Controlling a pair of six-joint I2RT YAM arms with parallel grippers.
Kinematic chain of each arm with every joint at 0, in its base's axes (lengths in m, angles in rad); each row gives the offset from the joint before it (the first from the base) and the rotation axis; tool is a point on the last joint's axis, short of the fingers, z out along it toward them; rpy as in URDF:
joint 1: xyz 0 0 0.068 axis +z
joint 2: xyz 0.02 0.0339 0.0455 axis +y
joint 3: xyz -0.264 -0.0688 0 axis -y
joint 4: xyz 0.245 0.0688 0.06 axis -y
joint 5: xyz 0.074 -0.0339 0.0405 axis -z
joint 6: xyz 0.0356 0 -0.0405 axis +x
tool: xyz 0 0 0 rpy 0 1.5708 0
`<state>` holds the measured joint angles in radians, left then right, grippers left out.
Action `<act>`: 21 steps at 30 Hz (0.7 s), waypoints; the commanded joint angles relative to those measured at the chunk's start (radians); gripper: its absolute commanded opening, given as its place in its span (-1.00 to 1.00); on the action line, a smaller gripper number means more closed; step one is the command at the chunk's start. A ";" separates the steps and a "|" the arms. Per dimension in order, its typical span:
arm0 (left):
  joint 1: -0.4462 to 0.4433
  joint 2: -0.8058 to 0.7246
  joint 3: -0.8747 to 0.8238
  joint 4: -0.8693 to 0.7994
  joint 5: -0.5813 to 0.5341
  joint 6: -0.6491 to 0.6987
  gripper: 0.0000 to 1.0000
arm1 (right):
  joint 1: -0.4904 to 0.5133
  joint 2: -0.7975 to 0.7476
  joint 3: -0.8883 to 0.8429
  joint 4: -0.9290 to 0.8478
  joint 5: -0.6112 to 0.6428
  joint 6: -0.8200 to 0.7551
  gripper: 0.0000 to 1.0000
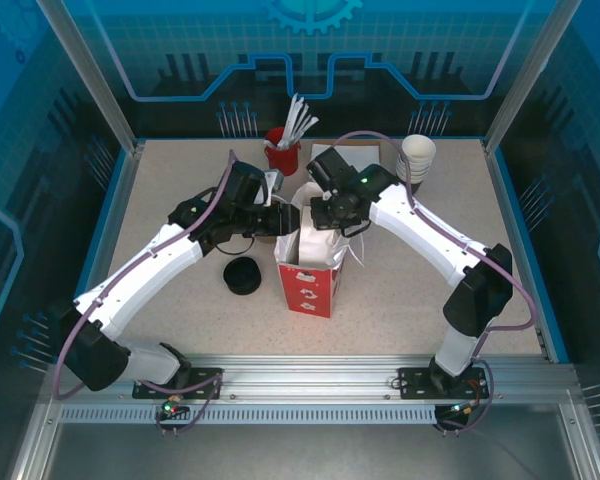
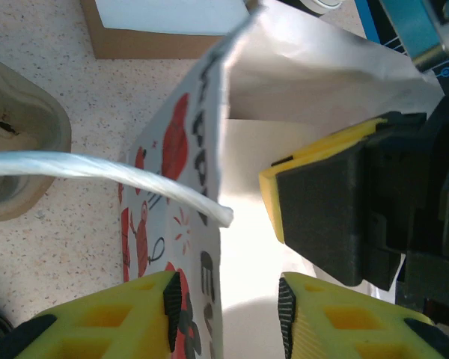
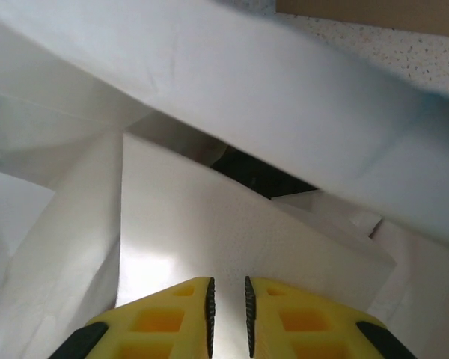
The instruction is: Pack the takeout coffee
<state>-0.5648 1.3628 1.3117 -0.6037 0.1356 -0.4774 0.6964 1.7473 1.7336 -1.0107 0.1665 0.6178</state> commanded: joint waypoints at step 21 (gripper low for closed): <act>0.008 -0.153 0.164 -0.070 -0.067 0.080 0.11 | -0.079 -0.179 0.229 -0.041 -0.105 -0.099 -0.42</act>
<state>-0.5648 1.2575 1.4326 -0.6609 0.1463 -0.4507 0.6468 1.6382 1.9396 -1.0405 0.0666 0.5587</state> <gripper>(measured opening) 0.546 0.285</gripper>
